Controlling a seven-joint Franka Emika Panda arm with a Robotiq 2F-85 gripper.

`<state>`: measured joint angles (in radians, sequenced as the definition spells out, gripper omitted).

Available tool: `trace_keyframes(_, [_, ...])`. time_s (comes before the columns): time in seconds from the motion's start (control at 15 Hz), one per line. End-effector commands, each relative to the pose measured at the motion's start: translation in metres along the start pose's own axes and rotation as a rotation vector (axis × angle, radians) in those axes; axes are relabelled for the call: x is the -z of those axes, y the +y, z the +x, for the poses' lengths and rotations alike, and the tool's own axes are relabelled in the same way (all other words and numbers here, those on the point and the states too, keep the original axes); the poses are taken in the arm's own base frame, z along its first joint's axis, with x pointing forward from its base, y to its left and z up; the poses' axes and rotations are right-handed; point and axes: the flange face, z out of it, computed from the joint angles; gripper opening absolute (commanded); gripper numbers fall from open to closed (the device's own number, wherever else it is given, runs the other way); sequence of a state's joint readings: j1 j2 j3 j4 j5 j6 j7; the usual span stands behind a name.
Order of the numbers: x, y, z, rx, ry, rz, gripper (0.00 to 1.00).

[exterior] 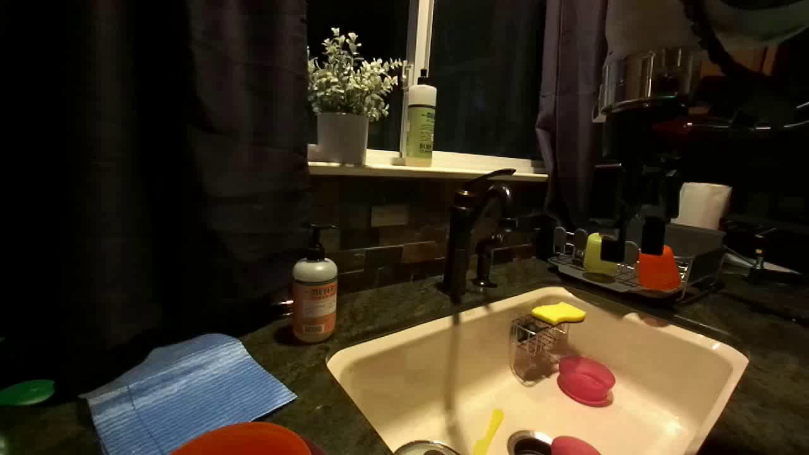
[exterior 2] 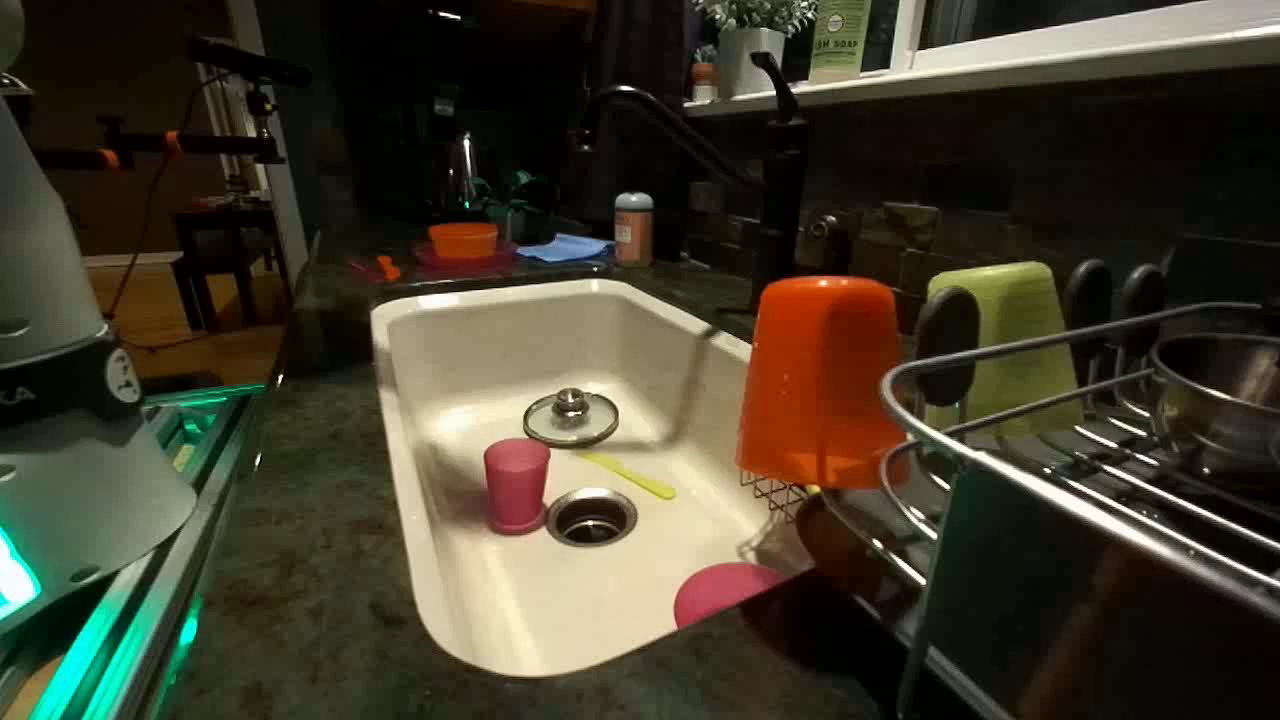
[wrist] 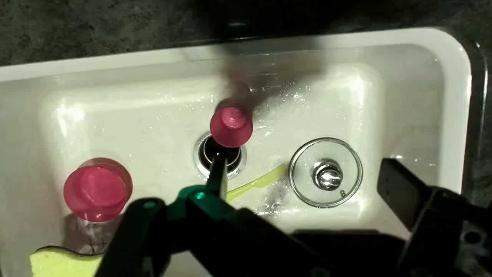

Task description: Put the pink cup on the dishrack.

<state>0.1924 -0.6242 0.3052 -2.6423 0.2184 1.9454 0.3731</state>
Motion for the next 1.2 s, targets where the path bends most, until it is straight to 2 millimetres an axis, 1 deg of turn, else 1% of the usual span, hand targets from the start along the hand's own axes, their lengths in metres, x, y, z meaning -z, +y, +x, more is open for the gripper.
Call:
trace_keyframes(0.0, [0.000,0.000,0.000,0.000,0.000,0.000,1.00])
trace_keyframes(0.47, [0.000,0.000,0.000,0.000,0.000,0.000,1.00])
trace_keyframes(0.53, [-0.006,0.004,0.003,-0.030,0.005,-0.031,1.00])
trace_keyframes(0.6, [-0.010,0.009,0.006,-0.064,0.009,-0.053,1.00])
trace_keyframes(0.67, [-0.015,0.019,0.009,-0.137,0.028,-0.063,1.00])
trace_keyframes(0.87, [-0.029,0.046,0.016,-0.277,0.040,-0.100,1.00])
trace_keyframes(1.13, [-0.056,0.084,0.029,-0.420,0.072,-0.116,1.00])
